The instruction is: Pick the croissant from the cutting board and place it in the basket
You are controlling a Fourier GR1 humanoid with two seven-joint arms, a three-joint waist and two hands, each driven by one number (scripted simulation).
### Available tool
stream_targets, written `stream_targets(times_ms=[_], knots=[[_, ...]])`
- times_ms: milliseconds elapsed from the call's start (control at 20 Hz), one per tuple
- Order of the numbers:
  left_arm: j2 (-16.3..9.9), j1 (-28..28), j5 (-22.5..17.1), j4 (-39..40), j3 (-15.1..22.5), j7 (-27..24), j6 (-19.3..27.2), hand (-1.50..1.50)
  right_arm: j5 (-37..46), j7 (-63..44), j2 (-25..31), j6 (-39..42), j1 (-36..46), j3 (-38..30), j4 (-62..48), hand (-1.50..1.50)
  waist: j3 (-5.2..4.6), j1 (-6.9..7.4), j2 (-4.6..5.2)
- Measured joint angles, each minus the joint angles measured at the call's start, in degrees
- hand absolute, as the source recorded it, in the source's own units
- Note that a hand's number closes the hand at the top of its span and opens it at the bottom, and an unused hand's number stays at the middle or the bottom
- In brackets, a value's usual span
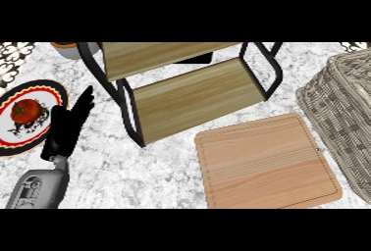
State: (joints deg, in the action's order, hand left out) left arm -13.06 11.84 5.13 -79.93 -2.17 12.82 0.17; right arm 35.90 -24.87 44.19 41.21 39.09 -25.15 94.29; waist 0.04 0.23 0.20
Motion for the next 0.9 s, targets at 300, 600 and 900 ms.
stream_targets(times_ms=[300, 600, 900], knots=[[0.17, 0.56, 0.24, 0.57, -0.52, 0.09, -0.26, 0.0, 0.5, 13.7, 3.23, -5.37, -4.66, -1.54, -9.9, 1.5, -0.01, 0.0, -0.03], [0.1, 0.95, 0.25, 0.37, -1.07, 0.74, -1.0, 0.0, 3.73, 21.81, 2.69, -12.32, -6.99, 1.21, -17.86, 1.5, -0.04, 0.16, -0.07], [1.21, 1.13, 1.17, 0.66, -0.69, 0.75, -0.26, 0.0, 3.17, 26.0, 1.84, -14.44, -7.57, 0.41, -27.73, -1.5, -0.01, 0.24, -0.07]])
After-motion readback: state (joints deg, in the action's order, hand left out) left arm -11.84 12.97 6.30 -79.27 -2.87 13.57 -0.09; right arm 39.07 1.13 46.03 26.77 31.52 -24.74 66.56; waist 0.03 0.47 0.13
